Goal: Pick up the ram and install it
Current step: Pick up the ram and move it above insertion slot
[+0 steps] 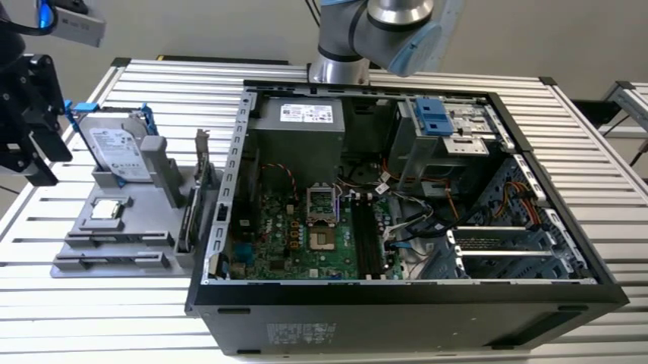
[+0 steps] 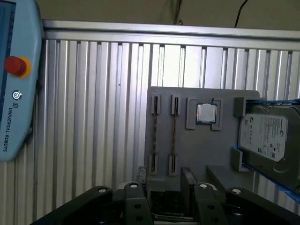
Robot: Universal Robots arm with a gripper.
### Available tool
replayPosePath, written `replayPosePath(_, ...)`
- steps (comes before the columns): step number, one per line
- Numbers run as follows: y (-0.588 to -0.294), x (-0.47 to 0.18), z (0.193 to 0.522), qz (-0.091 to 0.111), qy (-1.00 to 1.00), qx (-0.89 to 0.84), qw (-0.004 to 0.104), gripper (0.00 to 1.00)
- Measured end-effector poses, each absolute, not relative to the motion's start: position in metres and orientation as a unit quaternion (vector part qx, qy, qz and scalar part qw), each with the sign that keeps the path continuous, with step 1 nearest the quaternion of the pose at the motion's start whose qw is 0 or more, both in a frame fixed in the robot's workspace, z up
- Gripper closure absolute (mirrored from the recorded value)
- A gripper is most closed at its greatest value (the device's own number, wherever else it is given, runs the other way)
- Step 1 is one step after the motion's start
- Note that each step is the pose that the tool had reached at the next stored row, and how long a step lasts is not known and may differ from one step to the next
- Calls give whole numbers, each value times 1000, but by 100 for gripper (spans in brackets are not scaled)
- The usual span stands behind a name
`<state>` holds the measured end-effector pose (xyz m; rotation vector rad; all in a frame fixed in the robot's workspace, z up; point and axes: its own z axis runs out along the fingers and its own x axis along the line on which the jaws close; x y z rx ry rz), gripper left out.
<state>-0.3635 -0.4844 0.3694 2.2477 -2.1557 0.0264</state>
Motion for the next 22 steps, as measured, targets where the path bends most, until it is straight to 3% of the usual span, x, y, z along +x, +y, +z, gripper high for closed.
replayPosePath(22,-484,-364,362,8,-692,722,14,0)
